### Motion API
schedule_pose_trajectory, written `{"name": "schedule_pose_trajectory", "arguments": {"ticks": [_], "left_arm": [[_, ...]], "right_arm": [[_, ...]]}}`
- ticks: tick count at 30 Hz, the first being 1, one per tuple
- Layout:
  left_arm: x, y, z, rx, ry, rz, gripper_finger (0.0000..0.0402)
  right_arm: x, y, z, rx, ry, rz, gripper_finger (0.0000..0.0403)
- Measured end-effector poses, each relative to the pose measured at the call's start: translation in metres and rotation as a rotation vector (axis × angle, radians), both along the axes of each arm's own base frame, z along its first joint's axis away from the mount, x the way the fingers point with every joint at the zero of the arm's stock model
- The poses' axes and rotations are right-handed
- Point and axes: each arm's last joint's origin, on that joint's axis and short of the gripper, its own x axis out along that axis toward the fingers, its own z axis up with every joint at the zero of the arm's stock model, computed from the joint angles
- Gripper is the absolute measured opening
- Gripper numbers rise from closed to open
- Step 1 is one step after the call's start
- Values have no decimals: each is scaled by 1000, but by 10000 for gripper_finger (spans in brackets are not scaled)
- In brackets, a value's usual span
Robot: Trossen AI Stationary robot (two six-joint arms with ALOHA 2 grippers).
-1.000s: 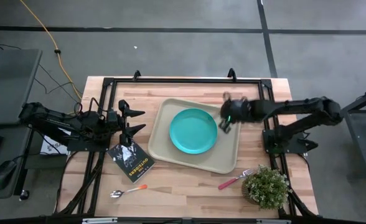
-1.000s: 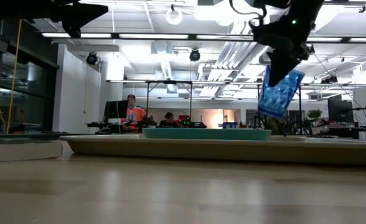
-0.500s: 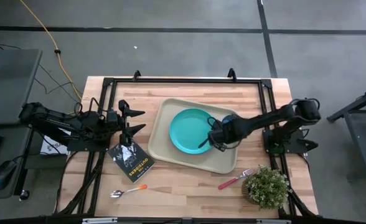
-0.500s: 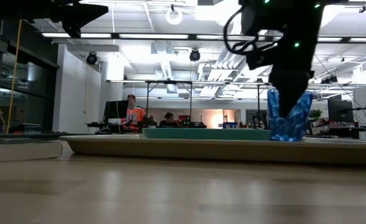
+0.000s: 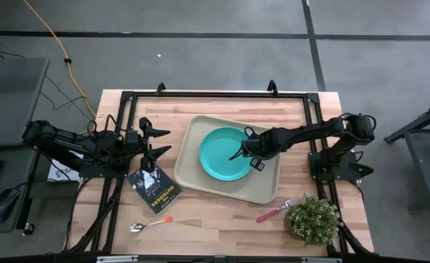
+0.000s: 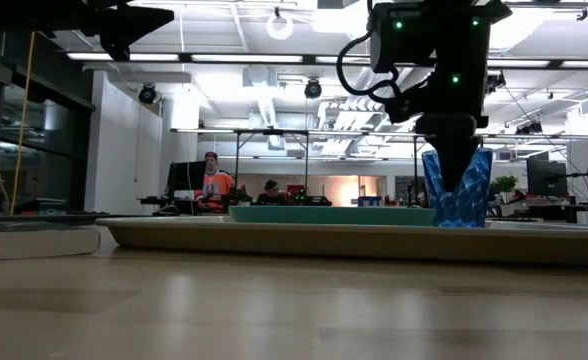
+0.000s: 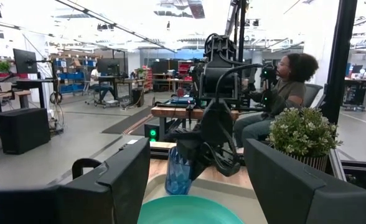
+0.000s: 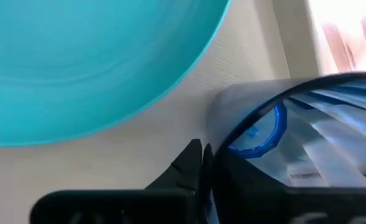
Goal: Pick and place plate/cup/fork/spoon on tray
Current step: Put the blue glass on the gray serving tray to the top right of the blue plate, then put the orange spoon on the gray serving tray
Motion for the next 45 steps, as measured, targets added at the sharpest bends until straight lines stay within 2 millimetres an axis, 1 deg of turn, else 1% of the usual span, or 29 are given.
{"name": "schedule_pose_trajectory", "arguments": {"ticks": [3, 7, 12, 16, 23, 25, 28, 33, 37, 41, 45], "left_arm": [[0, 0, 0, -1, 0, 2, 241], [0, 0, 0, -1, 0, 2, 241], [0, 0, 0, -2, -1, 2, 241], [0, 0, 0, -3, -1, 1, 241], [0, 0, 0, 0, 0, 2, 241], [0, 0, 0, 0, 0, 2, 241], [0, 0, -1, 1, 8, -2, 241], [1, 0, -3, 3, 34, 1, 241], [1, 0, -4, 3, 38, 4, 241], [1, 0, -4, 0, 37, 5, 241], [1, 0, -4, -19, 33, 2, 241]], "right_arm": [[0, -2, -1, 12, 2, -13, 30], [-1, -3, 0, 53, -2, -19, 70], [-6, -4, 10, 44, -37, -18, 129], [-11, -5, 21, -3, -74, -19, 157], [-22, -7, 38, -39, -118, -14, 162], [-27, -7, 47, -68, -150, -1, 162], [-40, -4, 66, -135, -227, 9, 162], [-68, 9, 101, -195, -408, 49, 162], [-89, 25, 123, -264, -569, 77, 162], [-100, 39, 135, -329, -676, 115, 162], [-102, 48, 137, -364, -716, 146, 162]]}}
